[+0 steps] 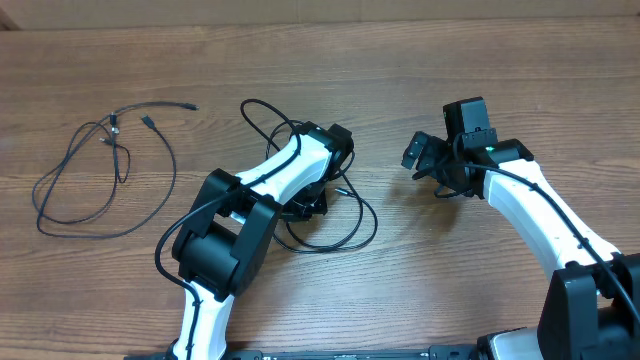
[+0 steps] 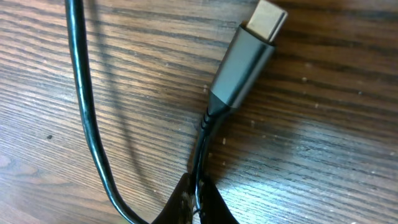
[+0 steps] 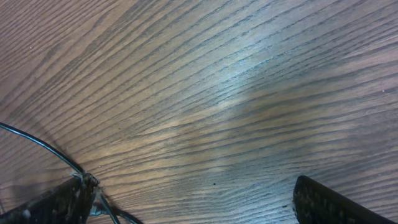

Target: Untangle cables

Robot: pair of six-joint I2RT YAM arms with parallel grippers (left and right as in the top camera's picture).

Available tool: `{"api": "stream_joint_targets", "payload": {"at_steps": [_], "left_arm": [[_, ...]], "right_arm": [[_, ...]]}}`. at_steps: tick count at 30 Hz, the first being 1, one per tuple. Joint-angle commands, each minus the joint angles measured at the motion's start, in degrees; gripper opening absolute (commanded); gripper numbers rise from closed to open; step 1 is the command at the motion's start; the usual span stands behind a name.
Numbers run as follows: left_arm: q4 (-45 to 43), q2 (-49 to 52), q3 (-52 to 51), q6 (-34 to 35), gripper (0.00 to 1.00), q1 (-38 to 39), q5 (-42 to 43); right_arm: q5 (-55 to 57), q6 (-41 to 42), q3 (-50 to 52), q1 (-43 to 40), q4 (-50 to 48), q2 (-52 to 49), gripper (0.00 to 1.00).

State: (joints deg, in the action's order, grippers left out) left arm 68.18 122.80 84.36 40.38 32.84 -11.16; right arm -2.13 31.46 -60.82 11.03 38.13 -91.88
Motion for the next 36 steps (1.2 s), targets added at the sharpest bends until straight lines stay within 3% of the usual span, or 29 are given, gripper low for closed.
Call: {"api": "stream_joint_targets", "payload": {"at_steps": [1,12,17,21,23,32,36], "left_arm": [[0.35,2.38,-1.09,-1.79,0.04,-0.7,2.71],[1.84,-3.78,-0.13,-0.55,0.04,-0.92,0.04],[2.99,-4.42,-0.15,-0.55,0.15,-1.75,0.0],[3.58,-4.42,-0.17,-0.55,0.36,-2.86,0.0],[3.61,-4.42,-0.26,-0.57,0.63,-3.32,0.04],[3.39,-4.37,-0.5,-0.55,0.83,-3.41,0.04],[3.08,-4.37,-1.53,-0.52,0.85,-3.41,0.04]], "right_arm": [[0.59,-0.24,-0.04,0.15,-0.31,0.28,1.0],[0.59,-0.24,-0.04,0.15,-0.31,0.28,1.0],[0.59,-0.24,-0.04,0.15,-0.31,0.28,1.0],[0.59,-0.24,-0.04,0.15,-0.31,0.28,1.0],[0.59,-0.24,-0.04,0.15,-0.31,0.28,1.0],[0.59,-0.24,-0.04,0.15,-0.31,0.28,1.0],[0.59,-0.24,-0.04,0.15,-0.31,0.28,1.0]]}}
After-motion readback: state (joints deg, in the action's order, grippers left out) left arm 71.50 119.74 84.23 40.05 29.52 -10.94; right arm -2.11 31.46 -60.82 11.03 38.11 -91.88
